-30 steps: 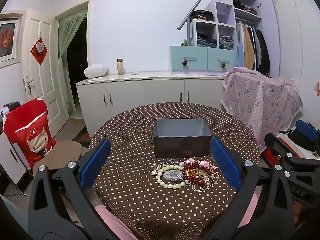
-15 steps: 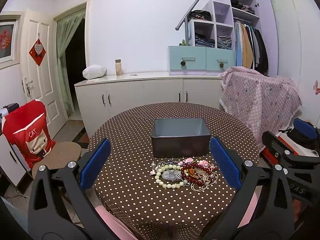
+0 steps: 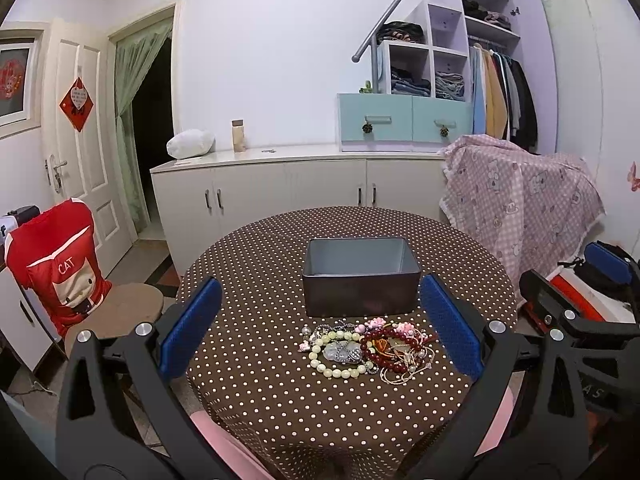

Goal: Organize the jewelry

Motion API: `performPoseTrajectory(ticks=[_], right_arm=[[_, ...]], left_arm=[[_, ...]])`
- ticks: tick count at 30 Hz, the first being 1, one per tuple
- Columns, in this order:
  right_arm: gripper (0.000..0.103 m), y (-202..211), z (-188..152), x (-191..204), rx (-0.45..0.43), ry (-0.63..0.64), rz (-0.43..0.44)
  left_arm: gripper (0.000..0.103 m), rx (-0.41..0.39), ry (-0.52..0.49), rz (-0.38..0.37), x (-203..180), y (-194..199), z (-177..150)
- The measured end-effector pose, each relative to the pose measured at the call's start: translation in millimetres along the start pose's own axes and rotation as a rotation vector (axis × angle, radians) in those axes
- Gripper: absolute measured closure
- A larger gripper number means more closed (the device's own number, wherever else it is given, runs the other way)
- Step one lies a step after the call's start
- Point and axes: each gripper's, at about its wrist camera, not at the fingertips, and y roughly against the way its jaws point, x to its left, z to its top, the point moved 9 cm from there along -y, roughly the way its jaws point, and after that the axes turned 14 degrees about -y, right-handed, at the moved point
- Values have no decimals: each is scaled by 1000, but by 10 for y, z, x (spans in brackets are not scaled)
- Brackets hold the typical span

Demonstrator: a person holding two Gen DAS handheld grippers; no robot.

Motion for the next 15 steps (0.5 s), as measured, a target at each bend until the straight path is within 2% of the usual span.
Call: performPoseTrajectory(ticks=[15], right_arm=[[7,7,4,-4,2,-3,2]], left_arm=[[6,1,-5,6,-17,8,20]])
